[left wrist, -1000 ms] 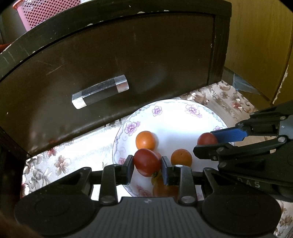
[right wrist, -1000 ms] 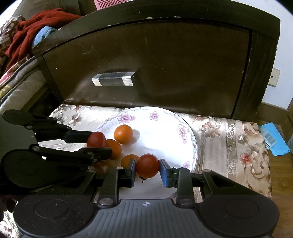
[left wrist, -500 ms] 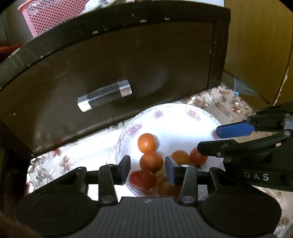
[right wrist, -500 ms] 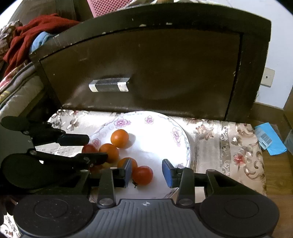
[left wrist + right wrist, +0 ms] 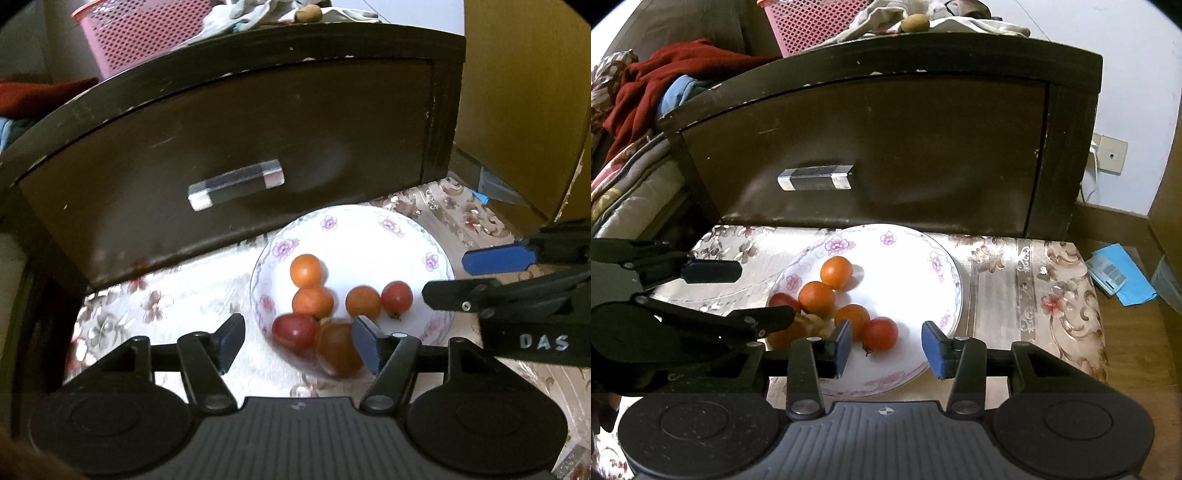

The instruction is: Organize fruits

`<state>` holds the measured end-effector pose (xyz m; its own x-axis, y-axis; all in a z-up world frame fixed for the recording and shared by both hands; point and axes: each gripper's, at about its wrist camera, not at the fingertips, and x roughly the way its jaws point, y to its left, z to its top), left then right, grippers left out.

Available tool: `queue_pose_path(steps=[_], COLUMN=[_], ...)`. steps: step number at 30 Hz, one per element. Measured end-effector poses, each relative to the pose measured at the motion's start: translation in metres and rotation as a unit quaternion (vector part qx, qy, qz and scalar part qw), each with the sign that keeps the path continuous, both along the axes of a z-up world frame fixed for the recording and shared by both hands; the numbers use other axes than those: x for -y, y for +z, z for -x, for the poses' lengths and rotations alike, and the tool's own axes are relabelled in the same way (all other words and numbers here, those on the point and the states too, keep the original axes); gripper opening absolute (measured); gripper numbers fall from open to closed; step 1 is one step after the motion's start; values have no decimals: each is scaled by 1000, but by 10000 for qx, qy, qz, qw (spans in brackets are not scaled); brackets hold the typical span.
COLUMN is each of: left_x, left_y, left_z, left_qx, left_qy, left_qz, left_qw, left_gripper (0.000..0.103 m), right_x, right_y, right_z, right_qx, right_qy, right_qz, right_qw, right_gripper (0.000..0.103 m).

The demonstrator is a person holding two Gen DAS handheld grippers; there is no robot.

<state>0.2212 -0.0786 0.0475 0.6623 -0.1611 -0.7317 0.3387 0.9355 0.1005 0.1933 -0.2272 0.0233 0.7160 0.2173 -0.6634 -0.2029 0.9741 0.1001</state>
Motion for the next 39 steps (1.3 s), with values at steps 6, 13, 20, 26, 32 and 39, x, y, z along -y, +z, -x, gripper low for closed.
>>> queue_pose_path(steps=[6, 13, 20, 26, 32, 39], left_x=[-11, -23, -35, -42, -52, -63], left_y=[2, 3, -2, -5, -4, -6], left_z=[18, 40, 67, 100, 127, 152], left_qx=[17, 24, -110, -188, -197, -252], left_qy=[213, 431, 671, 784, 994, 1197], left_qz=[24, 56, 91, 84, 241, 382], left_qw=[9998, 9991, 9976, 9967, 9946, 9918], left_gripper=[79, 92, 101, 103, 103, 103], right_x=[-3, -11, -14, -21, -23, -28], right_y=[7, 7, 7, 1, -3, -6], right_z=[18, 39, 65, 92, 118, 146], right_qx=[79, 28, -30, -133, -202, -263], right_qy=[-2, 28, -38, -28, -57, -48], right_qz=[-45, -42, -175, -226, -198, -227], right_qw=[10000, 10000, 9998, 9997, 9996, 9994], right_gripper=[39, 44, 48, 48, 48, 49])
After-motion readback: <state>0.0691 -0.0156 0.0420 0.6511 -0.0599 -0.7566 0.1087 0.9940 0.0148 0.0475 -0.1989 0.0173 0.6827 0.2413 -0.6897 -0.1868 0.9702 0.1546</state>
